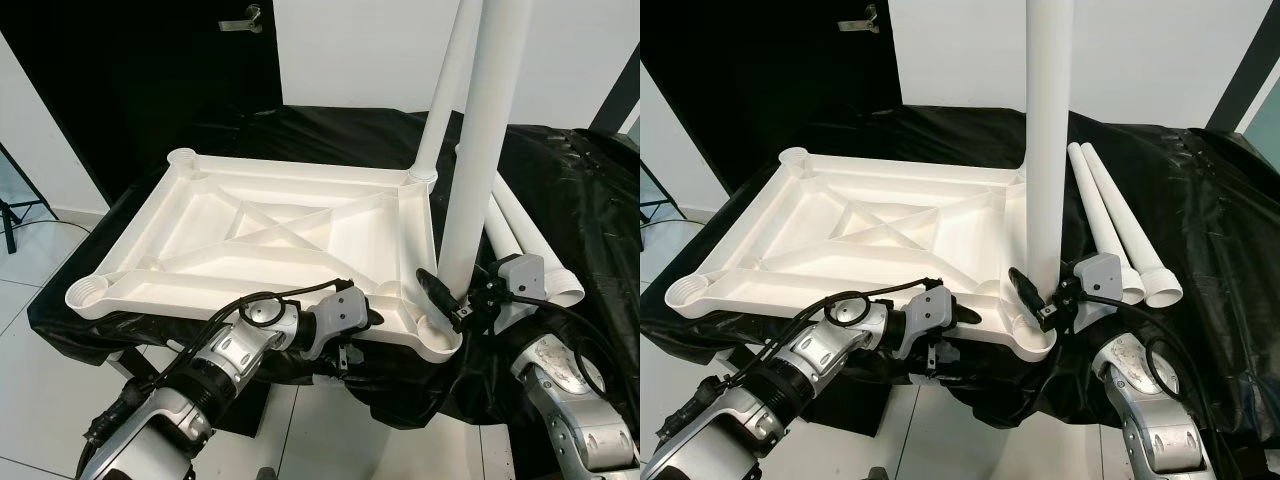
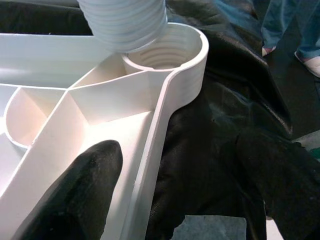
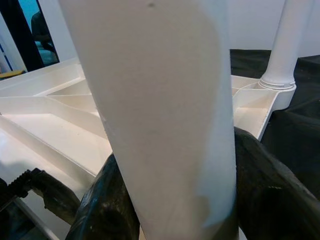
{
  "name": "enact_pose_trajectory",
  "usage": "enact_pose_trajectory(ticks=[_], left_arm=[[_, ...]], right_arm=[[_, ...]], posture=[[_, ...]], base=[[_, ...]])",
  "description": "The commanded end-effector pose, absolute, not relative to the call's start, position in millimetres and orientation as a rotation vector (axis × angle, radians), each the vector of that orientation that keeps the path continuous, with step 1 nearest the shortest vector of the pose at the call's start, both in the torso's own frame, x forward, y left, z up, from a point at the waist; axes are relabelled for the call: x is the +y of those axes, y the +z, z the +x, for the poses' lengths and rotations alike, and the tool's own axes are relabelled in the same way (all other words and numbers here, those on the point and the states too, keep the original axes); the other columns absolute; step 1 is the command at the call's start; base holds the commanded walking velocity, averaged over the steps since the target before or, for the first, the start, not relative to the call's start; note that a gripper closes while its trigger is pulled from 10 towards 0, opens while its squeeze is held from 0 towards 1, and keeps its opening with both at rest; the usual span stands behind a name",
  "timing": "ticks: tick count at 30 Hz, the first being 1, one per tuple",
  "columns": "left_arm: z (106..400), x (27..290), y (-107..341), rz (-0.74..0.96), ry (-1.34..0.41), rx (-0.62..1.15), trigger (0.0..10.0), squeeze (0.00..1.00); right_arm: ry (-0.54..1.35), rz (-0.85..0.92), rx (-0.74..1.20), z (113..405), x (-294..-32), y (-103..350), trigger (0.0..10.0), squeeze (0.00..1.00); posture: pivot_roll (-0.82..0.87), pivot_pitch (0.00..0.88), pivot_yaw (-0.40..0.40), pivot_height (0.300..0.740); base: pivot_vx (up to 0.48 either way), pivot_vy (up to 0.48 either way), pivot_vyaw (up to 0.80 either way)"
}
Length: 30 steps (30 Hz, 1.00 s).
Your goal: Building children table
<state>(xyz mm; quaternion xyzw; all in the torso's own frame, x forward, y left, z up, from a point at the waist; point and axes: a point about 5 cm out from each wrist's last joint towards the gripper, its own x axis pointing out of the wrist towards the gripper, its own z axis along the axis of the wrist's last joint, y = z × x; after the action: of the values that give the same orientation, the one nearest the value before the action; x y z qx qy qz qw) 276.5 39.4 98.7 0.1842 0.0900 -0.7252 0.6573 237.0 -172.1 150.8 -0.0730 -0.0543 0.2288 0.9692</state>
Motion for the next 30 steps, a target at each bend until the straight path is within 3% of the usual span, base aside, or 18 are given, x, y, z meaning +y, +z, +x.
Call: enact_pose_trajectory(ticks=[1, 4, 5, 8, 9, 10, 16, 17, 18, 20, 21, 23, 24, 30], left_arm=[[268, 39, 85, 0.43, -1.737, 0.291, 0.0, 0.68], [268, 38, 84, 0.433, -1.728, 0.286, 0.0, 0.68], [267, 37, 85, 0.424, -1.735, 0.28, 0.0, 0.35], [266, 35, 86, 0.413, -1.744, 0.271, 0.0, 0.32], [266, 35, 87, 0.409, -1.746, 0.266, 7.5, 0.18], [266, 34, 89, 0.386, -1.756, 0.254, 10.0, 0.09], [265, 33, 97, 0.321, -1.782, 0.223, 10.0, 0.05], [265, 33, 101, 0.287, -1.794, 0.209, 5.3, 0.02], [265, 33, 103, 0.271, -1.802, 0.202, 1.8, 0.02], [265, 33, 103, 0.271, -1.802, 0.202, 1.8, 0.02], [265, 33, 103, 0.268, -1.807, 0.204, 0.0, 0.01], [265, 33, 102, 0.282, -1.803, 0.211, 0.0, 0.02], [266, 32, 99, 0.299, -1.794, 0.221, 10.0, 0.0], [266, 30, 96, 0.332, -1.78, 0.233, 10.0, 0.0]], right_arm=[[0.463, -0.143, -0.072, 235, -171, 144, 10.0, 0.0], [0.463, -0.141, -0.071, 234, -171, 144, 10.0, 0.0], [0.463, -0.141, -0.068, 234, -171, 143, 10.0, 0.0], [0.462, -0.141, -0.064, 233, -172, 142, 10.0, 0.0], [0.461, -0.141, -0.062, 233, -172, 141, 10.0, 0.0], [0.46, -0.14, -0.06, 233, -172, 141, 10.0, 0.0], [0.459, -0.14, -0.057, 233, -172, 140, 10.0, 0.0], [0.458, -0.139, -0.056, 233, -172, 140, 10.0, 0.0], [0.457, -0.139, -0.054, 233, -173, 139, 10.0, 0.0], [0.457, -0.139, -0.054, 233, -173, 139, 10.0, 0.0], [0.457, -0.139, -0.053, 233, -173, 138, 10.0, 0.0], [0.457, -0.139, -0.052, 233, -172, 138, 10.0, 0.0], [0.458, -0.139, -0.052, 233, -172, 138, 10.0, 0.0], [0.459, -0.139, -0.044, 233, -173, 135, 10.0, 0.0]], posture=[[0.09, 0.0, -0.008, 0.74], [0.09, 0.0, -0.008, 0.74], [0.09, 0.0, -0.007, 0.74], [0.09, 0.0, -0.007, 0.74], [0.09, 0.0, -0.007, 0.74], [0.09, 0.0, -0.005, 0.74], [0.09, 0.0, -0.005, 0.74], [0.09, 0.0, -0.002, 0.74], [0.09, 0.0, 0.0, 0.74], [0.09, 0.0, 0.0, 0.74], [0.09, 0.0, 0.003, 0.74], [0.09, 0.0, 0.003, 0.74], [0.09, 0.0, 0.004, 0.74], [0.09, 0.0, 0.006, 0.74]], base=[[0.0, 0.0, 0.0], [0.0, 0.0, 0.0], [0.0, 0.0, 0.0], [0.0, 0.0, 0.0], [0.0, 0.0, 0.0], [0.0, 0.0, 0.0], [0.0, 0.0, 0.0], [0.0, 0.0, 0.0], [0.0, 0.0, 0.0], [0.0, 0.0, 0.0], [0.0, 0.0, 0.0], [0.0, 0.0, 0.0], [0.0, 0.0, 0.0], [0.0, 0.0, 0.0]])
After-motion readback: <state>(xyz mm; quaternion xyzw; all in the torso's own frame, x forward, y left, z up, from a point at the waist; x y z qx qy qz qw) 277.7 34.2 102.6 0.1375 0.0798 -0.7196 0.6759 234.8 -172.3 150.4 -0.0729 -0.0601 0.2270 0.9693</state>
